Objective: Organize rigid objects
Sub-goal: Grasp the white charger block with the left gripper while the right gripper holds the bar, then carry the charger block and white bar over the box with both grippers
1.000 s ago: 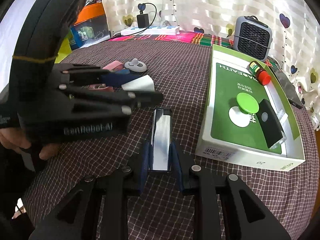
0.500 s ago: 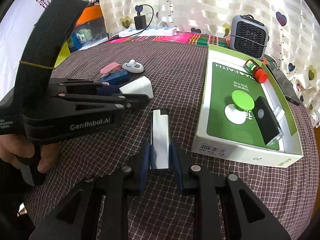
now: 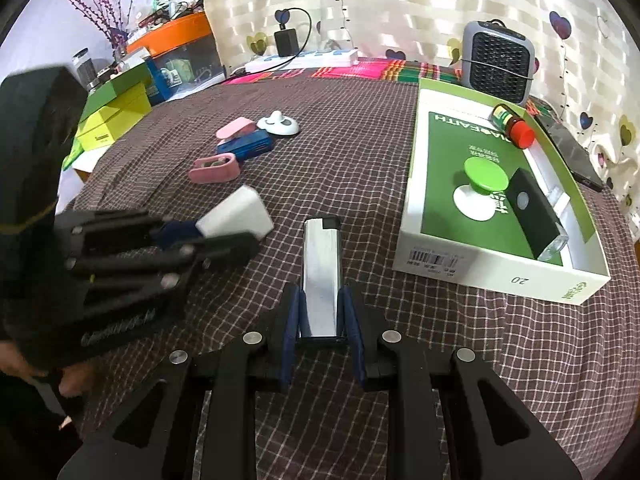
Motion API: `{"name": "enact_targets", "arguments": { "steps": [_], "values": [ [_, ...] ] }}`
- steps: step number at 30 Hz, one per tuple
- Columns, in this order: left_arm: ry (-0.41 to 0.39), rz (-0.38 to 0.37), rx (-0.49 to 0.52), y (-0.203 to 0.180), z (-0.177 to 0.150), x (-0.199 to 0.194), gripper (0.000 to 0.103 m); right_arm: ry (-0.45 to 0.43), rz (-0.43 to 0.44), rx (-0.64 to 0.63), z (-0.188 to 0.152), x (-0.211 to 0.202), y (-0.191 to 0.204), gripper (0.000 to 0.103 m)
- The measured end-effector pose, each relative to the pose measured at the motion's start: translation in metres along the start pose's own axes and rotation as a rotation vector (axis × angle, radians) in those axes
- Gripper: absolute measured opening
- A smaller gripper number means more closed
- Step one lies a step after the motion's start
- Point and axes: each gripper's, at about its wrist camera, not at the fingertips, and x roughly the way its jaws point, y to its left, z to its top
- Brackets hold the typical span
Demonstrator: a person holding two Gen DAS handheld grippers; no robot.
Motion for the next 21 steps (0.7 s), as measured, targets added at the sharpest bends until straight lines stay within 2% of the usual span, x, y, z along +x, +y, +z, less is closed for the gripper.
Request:
{"name": "enact_targets", "arguments": {
  "steps": [11,21],
  "values": [
    [-0.003,0.02,-0.007,-0.002,0.003,0.003,0.019,-0.003,-0.038,-0.039,0.006,0.007,0.006,0.024],
    [-0.032,0.01,-0.027,-0.008,-0.006,-0.014,0.019,-0.051,-0.027,-0.04,-0.004,-0.012,0.012,0.024]
  ]
}}
